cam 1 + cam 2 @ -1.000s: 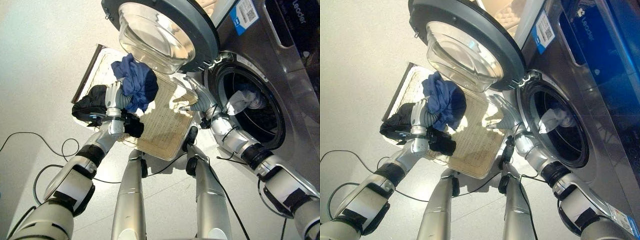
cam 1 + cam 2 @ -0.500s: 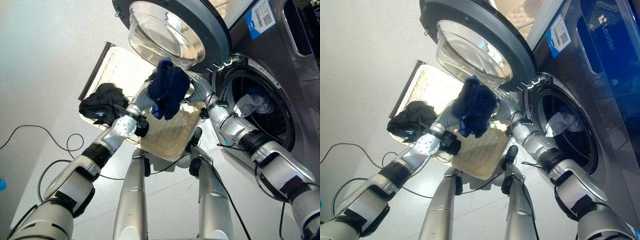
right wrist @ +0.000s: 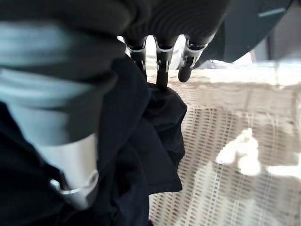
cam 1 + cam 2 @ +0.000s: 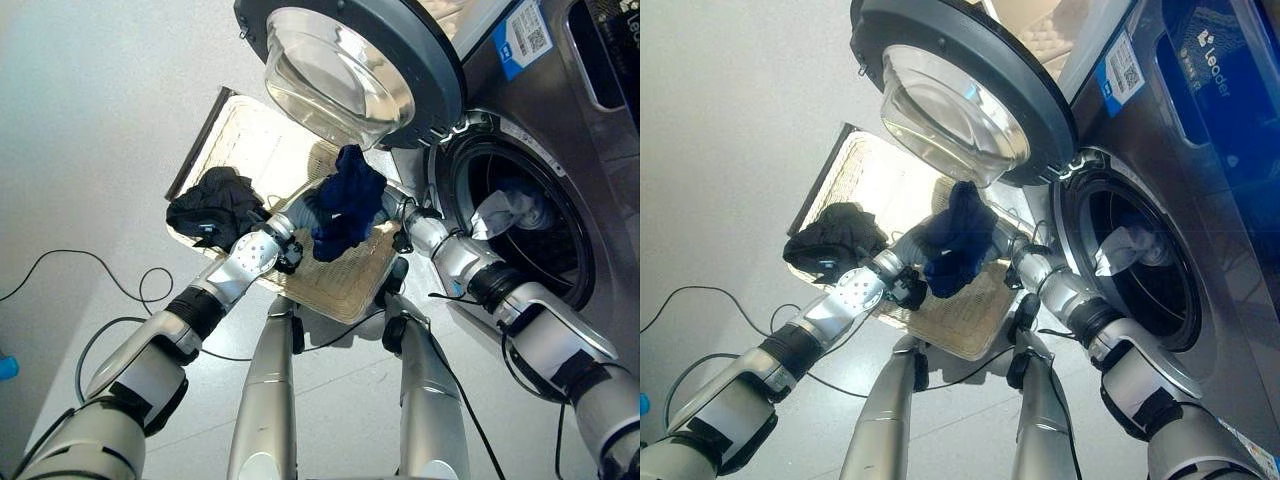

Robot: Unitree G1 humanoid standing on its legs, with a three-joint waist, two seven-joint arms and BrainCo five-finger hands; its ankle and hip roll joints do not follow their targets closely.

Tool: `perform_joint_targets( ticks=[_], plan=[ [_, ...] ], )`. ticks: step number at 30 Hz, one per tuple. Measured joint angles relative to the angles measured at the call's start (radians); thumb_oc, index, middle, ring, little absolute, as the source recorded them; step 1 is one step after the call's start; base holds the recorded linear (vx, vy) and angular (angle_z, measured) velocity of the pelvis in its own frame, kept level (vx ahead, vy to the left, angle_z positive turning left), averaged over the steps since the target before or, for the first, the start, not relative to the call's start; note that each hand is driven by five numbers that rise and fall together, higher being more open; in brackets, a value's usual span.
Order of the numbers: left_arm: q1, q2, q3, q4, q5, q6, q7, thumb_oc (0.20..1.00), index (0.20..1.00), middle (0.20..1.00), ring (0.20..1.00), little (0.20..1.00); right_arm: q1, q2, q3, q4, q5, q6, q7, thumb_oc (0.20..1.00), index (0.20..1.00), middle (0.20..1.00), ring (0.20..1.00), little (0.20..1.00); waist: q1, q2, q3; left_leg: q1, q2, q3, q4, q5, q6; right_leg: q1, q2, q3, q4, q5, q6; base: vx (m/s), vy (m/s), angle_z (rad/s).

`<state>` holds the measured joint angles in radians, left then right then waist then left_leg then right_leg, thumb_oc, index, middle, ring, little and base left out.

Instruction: Put the clothes into the washing machine.

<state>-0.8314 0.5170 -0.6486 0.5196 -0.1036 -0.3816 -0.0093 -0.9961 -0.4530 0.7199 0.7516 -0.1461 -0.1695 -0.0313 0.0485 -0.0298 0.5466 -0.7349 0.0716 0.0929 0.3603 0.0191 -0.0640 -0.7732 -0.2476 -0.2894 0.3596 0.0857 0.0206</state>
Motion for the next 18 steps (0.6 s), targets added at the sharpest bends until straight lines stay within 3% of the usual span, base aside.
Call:
perform_joint_targets(
  ticks=[1,2,3,4,15,16,17,18],
  plan=[
    [0.0,0.0,0.0,0.0,-0.001,0.003,-0.001,0.2,0.2,0.2,0.2,0.2,0.001,0.003,0.0,0.001,0.017,0.0,0.0,1.0,1.0,1.0,1.0,1.0,-0.001,0.0,0.0,0.001,0.0,0.0,-0.001,0.001,0.0,0.0,0.0,0.0,0.0,0.0,0.0,0.0,0.0,0.0],
    [-0.001,-0.001,0.001,0.0,-0.002,0.005,-0.001,0.2,0.2,0.2,0.2,0.2,0.003,0.005,-0.001,0.002,0.046,0.0,-0.001,0.558,0.558,0.558,0.558,0.558,-0.001,0.0,0.0,0.002,0.0,0.0,-0.004,0.002,-0.001,0.0,0.0,0.001,0.0,0.0,0.0,0.0,0.0,0.0],
    [-0.002,-0.002,0.001,-0.002,-0.002,0.008,-0.001,0.2,0.2,0.2,0.2,0.2,0.004,0.006,-0.002,0.002,0.075,-0.001,-0.002,0.313,0.313,0.313,0.313,0.313,-0.002,0.0,0.0,0.003,0.0,0.0,-0.005,0.003,-0.001,0.0,0.0,0.001,0.0,0.0,0.0,0.0,0.0,0.0],
    [-0.002,-0.002,0.001,-0.008,-0.002,0.015,-0.001,0.2,0.2,0.2,0.2,0.2,0.006,0.007,-0.002,0.001,0.099,-0.003,-0.004,0.2,0.2,0.2,0.2,0.2,-0.002,0.0,0.0,0.004,0.0,0.0,-0.007,0.004,-0.001,0.0,0.0,0.001,0.001,0.0,0.0,0.0,0.0,0.0],
    [-0.043,-0.011,0.004,-0.027,-0.009,0.054,0.001,0.2,0.2,0.2,0.2,0.2,0.088,0.029,-0.1,-0.039,0.303,-0.05,-0.075,0.2,0.2,0.2,0.2,0.2,-0.006,0.0,0.0,0.005,-0.001,0.004,-0.016,0.005,-0.002,-0.006,0.0,0.004,0.0,-0.003,-0.001,0.0,0.0,0.0],
    [-0.05,-0.016,0.004,-0.027,-0.009,0.065,0.004,0.285,0.285,0.285,0.285,0.285,0.099,0.035,-0.113,-0.039,0.328,-0.062,-0.087,0.2,0.2,0.2,0.2,0.2,-0.007,0.0,0.0,0.006,-0.001,0.006,-0.016,0.005,-0.002,-0.007,0.0,0.006,0.0,-0.003,-0.001,0.0,0.0,0.0],
    [-0.05,-0.016,0.004,-0.027,-0.009,0.065,0.004,0.285,0.285,0.285,0.285,0.285,0.099,0.035,-0.113,-0.039,0.328,-0.062,-0.087,0.2,0.2,0.2,0.2,0.2,-0.007,0.0,0.0,0.006,-0.001,0.006,-0.016,0.005,-0.002,-0.007,0.0,0.006,0.0,-0.003,-0.001,0.0,0.0,0.0],
    [-0.054,-0.02,0.004,-0.026,-0.009,0.071,0.006,0.743,0.743,0.743,0.743,0.743,0.108,0.04,-0.127,-0.038,0.34,-0.07,-0.096,0.2,0.2,0.2,0.2,0.2,-0.008,0.001,0.0,0.006,0.0,0.007,-0.016,0.005,-0.002,-0.008,0.001,0.007,0.0,-0.003,-0.001,0.0,0.0,0.0]
  ],
)
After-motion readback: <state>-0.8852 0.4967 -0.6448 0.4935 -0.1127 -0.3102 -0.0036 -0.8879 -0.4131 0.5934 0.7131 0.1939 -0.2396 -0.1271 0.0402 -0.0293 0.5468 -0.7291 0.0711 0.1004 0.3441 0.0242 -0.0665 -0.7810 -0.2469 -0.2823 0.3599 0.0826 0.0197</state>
